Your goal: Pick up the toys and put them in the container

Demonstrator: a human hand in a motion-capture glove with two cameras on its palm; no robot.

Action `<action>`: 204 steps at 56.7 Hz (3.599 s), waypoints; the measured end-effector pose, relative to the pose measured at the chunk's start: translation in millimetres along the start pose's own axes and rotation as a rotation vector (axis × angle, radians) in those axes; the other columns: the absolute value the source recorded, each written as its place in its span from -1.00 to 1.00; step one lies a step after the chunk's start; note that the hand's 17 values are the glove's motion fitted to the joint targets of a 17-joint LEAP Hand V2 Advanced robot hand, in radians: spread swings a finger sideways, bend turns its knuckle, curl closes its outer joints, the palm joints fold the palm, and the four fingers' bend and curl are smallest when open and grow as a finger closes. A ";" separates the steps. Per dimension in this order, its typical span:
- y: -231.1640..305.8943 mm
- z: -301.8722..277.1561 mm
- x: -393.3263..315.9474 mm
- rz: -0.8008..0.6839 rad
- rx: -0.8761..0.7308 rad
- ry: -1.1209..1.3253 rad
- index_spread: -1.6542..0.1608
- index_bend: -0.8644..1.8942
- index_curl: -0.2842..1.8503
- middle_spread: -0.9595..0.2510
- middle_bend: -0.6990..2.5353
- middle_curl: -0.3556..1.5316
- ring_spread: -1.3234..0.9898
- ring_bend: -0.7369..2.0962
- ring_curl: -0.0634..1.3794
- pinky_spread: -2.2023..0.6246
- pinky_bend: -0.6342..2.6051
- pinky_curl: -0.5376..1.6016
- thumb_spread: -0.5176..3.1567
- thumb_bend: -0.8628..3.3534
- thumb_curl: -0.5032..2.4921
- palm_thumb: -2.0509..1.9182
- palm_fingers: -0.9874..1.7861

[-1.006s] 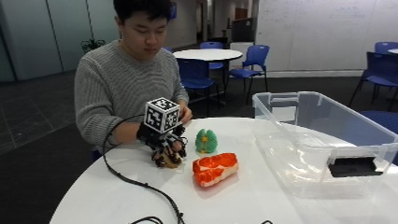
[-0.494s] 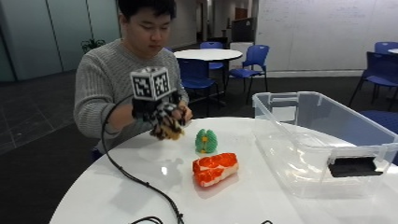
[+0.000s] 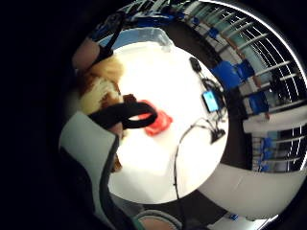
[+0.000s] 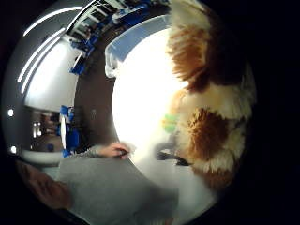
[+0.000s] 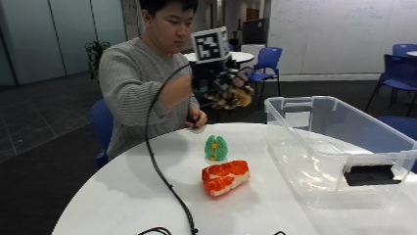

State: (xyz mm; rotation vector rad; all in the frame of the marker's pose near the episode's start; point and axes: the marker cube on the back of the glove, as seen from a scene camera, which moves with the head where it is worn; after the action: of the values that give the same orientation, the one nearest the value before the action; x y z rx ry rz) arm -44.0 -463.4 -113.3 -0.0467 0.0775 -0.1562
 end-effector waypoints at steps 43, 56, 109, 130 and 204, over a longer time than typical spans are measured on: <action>-236.3 143.1 -64.1 0.091 -0.296 0.088 0.34 -0.33 0.16 0.16 -0.50 -0.05 -0.06 -0.17 -0.34 0.48 0.24 -0.10 -0.06 -0.64 -0.23 0.18 -0.34; -215.1 127.4 -55.4 0.118 -0.241 0.123 0.40 -0.32 -0.10 0.31 -0.48 -0.18 0.07 -0.20 -0.41 0.57 0.28 -0.12 -0.05 -0.61 -0.34 0.05 -0.42; 64.9 128.4 27.8 0.158 -0.245 0.094 0.39 -0.29 -0.36 0.28 -0.44 -0.26 0.00 -0.07 -0.38 0.56 0.05 -0.22 0.01 -0.59 -0.47 0.05 -0.16; 63.9 184.0 21.2 0.093 -0.375 0.241 0.40 -0.29 -0.56 0.11 -0.25 -0.13 -0.22 0.28 -0.18 0.30 0.13 -0.17 0.01 -0.55 -0.42 0.20 0.17; -262.2 81.3 -24.3 0.067 -0.294 0.290 0.41 -0.28 -0.60 0.06 -0.26 -0.08 -0.28 0.20 -0.21 0.26 0.01 -0.15 0.00 -0.60 -0.37 0.25 0.26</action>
State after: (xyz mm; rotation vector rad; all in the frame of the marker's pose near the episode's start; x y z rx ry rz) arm -101.7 -715.1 -16.8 -0.3142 0.3912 -0.0831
